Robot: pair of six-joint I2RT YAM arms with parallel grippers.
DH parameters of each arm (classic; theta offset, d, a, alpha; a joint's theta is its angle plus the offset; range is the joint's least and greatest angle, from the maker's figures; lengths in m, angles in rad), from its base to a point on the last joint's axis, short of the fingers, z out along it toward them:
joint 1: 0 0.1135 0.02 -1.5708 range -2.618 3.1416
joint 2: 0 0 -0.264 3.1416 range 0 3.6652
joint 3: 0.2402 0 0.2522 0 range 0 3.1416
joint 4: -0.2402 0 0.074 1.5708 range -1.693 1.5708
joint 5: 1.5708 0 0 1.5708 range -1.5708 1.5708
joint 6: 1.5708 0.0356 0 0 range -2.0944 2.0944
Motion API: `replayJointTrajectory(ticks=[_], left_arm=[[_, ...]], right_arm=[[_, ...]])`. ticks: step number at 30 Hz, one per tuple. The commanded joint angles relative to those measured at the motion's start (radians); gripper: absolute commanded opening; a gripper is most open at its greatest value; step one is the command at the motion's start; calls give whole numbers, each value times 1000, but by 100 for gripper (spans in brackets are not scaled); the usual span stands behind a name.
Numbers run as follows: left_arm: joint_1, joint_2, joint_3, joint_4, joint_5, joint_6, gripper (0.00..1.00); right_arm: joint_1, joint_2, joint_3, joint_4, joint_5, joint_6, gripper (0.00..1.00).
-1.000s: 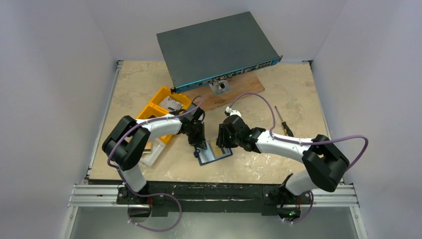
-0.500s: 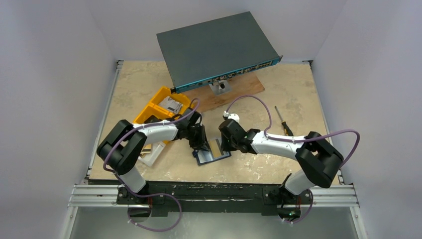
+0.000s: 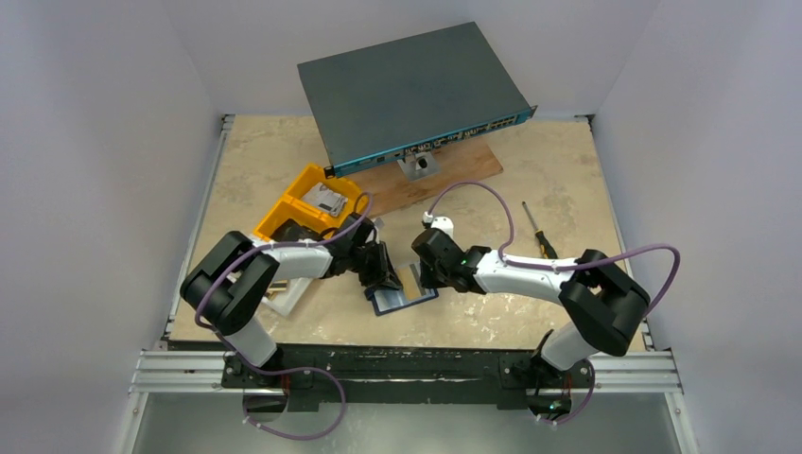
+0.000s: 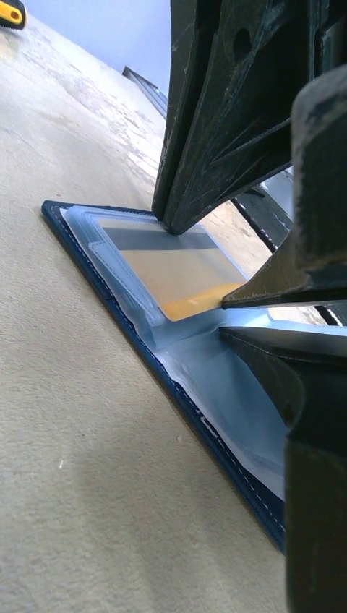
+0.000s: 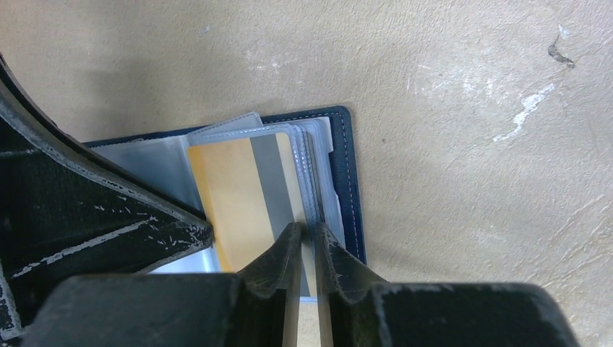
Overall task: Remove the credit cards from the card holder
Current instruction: Remove the credit card from the card holder.
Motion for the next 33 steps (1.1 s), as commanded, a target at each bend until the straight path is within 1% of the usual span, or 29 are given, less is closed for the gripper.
replayJointTrajectory(ticks=[1,8,17,24,27,33], left_arm=[[-6,-14,-31,135,35,-40,17],[-5,9,-43,213,55,-53,20],[-8,113,43,319,139,-63,20],[-8,95,33,300,147,-50,19],[-7,81,14,296,156,-42,17],[-6,52,1,270,185,-10,13]], right_arm=[[33,43,19,-39,-11,26,8],[74,36,26,-53,-6,39,6],[82,-38,-27,-92,-3,93,6],[82,-33,-19,-96,-3,98,7],[82,-9,-14,-96,-3,94,8],[69,27,-18,-92,-10,96,16]])
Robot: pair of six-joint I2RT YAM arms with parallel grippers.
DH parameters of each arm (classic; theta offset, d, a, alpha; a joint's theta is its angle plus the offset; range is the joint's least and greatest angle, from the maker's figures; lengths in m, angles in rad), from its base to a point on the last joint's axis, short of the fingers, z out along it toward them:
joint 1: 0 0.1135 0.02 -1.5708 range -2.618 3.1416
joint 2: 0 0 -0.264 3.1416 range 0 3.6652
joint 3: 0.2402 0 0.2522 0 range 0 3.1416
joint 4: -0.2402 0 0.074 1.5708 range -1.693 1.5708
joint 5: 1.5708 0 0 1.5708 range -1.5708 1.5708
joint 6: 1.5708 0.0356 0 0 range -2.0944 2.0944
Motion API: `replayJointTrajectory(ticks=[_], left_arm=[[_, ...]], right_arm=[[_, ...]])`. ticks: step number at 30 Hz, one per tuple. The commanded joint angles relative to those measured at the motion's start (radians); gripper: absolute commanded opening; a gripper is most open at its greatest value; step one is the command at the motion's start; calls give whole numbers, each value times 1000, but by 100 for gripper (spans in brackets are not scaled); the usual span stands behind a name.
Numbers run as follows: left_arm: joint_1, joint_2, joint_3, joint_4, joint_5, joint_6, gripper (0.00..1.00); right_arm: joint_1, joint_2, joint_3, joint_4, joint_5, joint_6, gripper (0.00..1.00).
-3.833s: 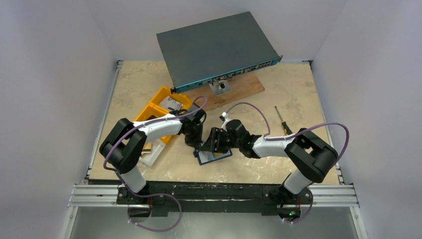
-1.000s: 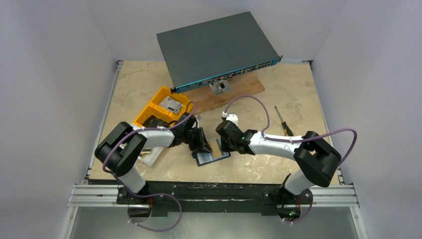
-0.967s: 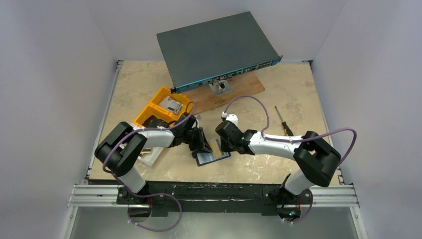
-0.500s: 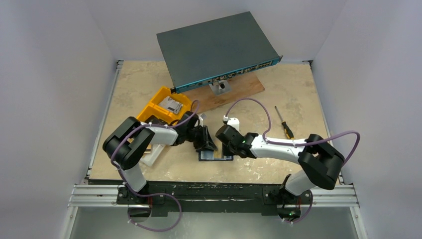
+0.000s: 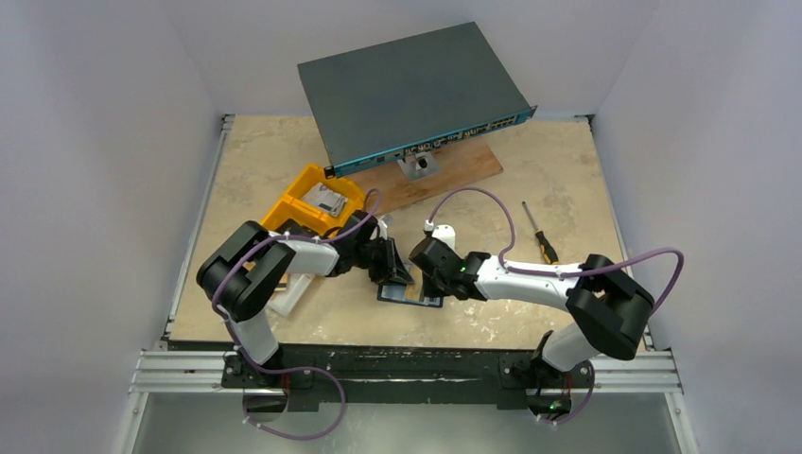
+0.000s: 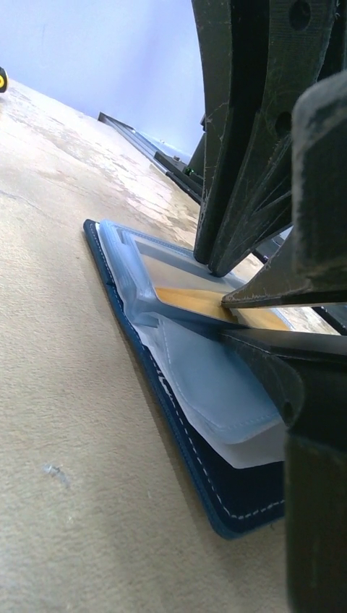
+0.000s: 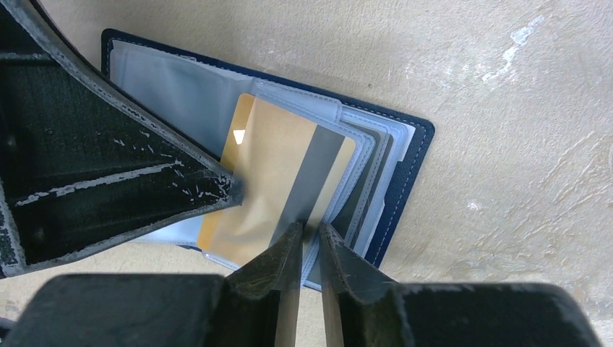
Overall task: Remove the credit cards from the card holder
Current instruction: Remove the credit card from the card holder.
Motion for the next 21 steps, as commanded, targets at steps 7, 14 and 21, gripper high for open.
replayJointTrajectory(ticks=[7,14,21], left_arm=[[-10,-72,28,-56,66,91,0],[11,-103,57,-210,8,165,0],[33,-106,55,-262,6,202,0]], right_arm=[[-9,76,-12,6,-60,29,22],[-36,67,-49,22,-74,33,24],[-51,65,-74,41,-86,32,18]])
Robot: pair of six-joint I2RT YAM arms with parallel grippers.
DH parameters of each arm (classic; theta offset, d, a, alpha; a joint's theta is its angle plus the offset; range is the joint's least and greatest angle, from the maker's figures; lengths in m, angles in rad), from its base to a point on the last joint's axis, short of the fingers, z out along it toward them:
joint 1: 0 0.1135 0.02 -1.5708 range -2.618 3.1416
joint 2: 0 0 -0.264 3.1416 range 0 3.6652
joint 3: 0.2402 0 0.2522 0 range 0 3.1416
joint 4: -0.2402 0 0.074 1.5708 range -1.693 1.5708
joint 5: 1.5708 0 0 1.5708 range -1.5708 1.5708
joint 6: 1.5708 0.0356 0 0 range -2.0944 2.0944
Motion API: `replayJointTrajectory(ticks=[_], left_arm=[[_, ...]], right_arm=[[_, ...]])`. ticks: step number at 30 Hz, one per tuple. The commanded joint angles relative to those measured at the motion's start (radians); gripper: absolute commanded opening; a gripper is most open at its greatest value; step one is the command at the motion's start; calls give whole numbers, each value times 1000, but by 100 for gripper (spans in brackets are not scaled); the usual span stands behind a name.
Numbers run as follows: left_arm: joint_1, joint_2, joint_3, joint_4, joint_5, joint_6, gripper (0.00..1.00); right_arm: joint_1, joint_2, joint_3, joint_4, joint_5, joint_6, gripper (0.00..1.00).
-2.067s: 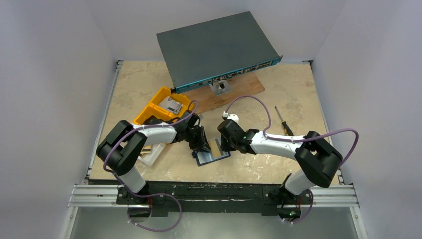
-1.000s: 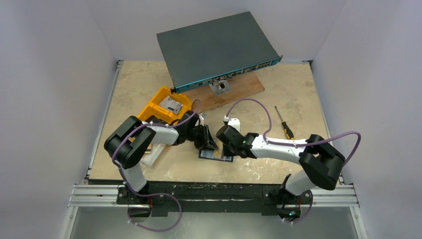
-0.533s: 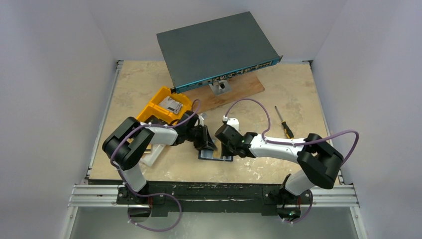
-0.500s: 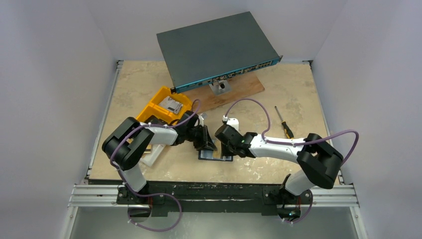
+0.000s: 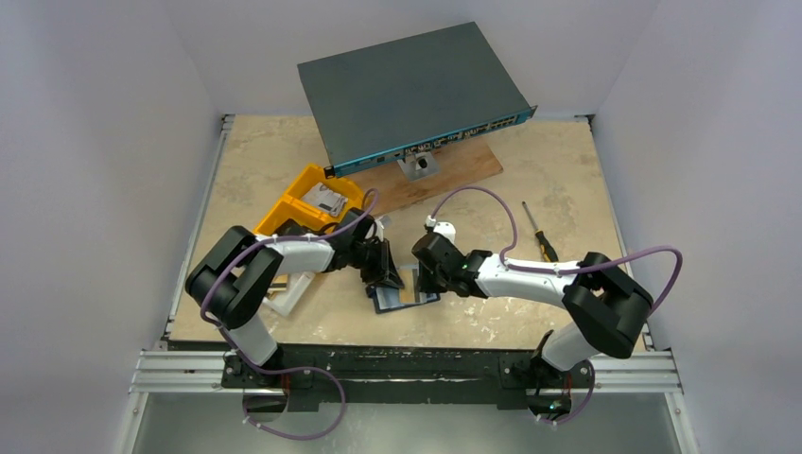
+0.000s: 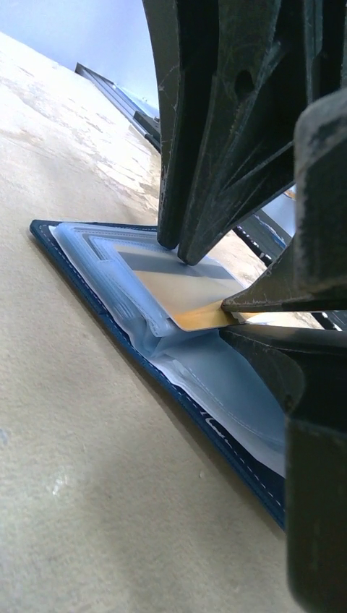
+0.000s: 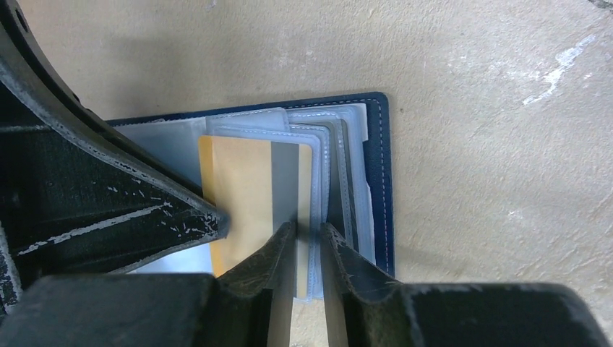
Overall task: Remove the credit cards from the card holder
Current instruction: Remove the credit card from the card holder.
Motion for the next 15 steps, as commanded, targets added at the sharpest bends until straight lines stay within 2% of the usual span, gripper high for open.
replayJointTrajectory(ticks=[1,9,15], left_arm=[[15,-34,27,-42,22,53,0],[30,-27,21,-55,44,84,0],[45,-29,4,-57,39,90,5]], right_arm=[[-12,50,-68,-42,-24,13,16],[-18,56,-86,-24,-38,22,8],[-21,59,-92,-20,-41,23,6]])
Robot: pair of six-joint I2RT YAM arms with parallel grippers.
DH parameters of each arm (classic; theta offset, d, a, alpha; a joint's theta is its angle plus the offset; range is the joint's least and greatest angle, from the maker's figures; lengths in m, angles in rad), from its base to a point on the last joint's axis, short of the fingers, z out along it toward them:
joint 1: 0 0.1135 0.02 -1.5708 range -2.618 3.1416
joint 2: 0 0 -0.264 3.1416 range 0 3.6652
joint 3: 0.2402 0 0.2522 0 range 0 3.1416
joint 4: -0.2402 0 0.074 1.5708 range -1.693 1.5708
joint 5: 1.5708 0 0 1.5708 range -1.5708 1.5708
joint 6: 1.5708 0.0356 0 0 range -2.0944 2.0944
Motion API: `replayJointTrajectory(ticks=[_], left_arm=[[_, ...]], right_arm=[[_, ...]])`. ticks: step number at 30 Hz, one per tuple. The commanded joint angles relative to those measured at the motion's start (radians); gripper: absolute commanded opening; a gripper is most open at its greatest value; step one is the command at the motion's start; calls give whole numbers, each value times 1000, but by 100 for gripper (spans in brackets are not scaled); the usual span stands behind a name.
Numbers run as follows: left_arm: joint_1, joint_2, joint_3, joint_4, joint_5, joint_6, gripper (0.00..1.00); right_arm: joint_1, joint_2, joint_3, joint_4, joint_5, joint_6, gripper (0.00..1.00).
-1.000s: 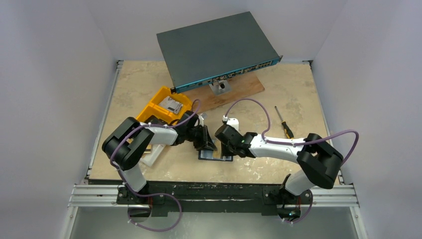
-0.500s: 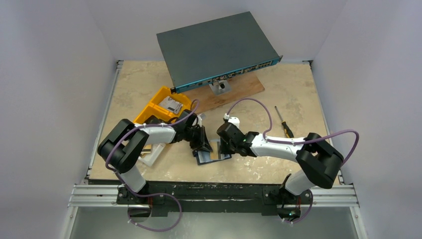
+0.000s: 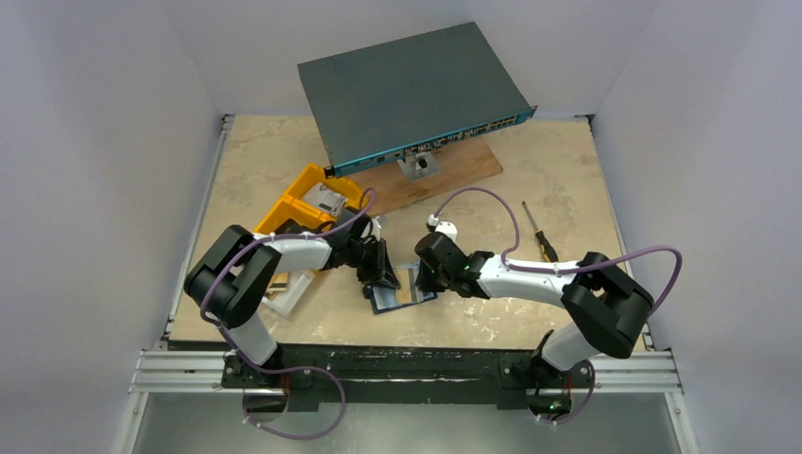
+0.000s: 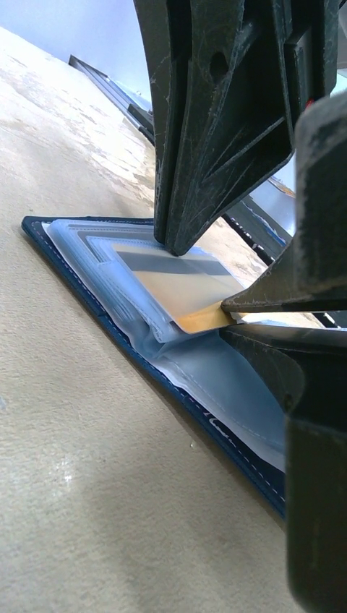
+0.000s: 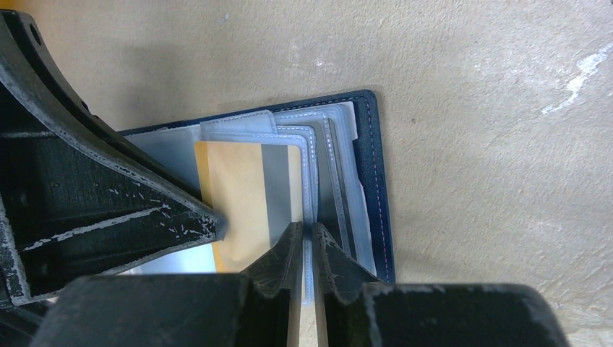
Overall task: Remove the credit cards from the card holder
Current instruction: Remove the credit card from the card holder.
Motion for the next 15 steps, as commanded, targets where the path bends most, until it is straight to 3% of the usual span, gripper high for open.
replayJointTrajectory(ticks=[1,10,15], left_arm=[[10,-30,-3,-1,24,30,7],[10,2,-85,232,103,-100,12],[9,-3,-107,251,104,-112,16]], right_arm=[[-7,61,-60,-96,-14,2,6],[-7,77,-54,-91,-27,-2,3],[-7,81,-54,-93,-27,-1,2]])
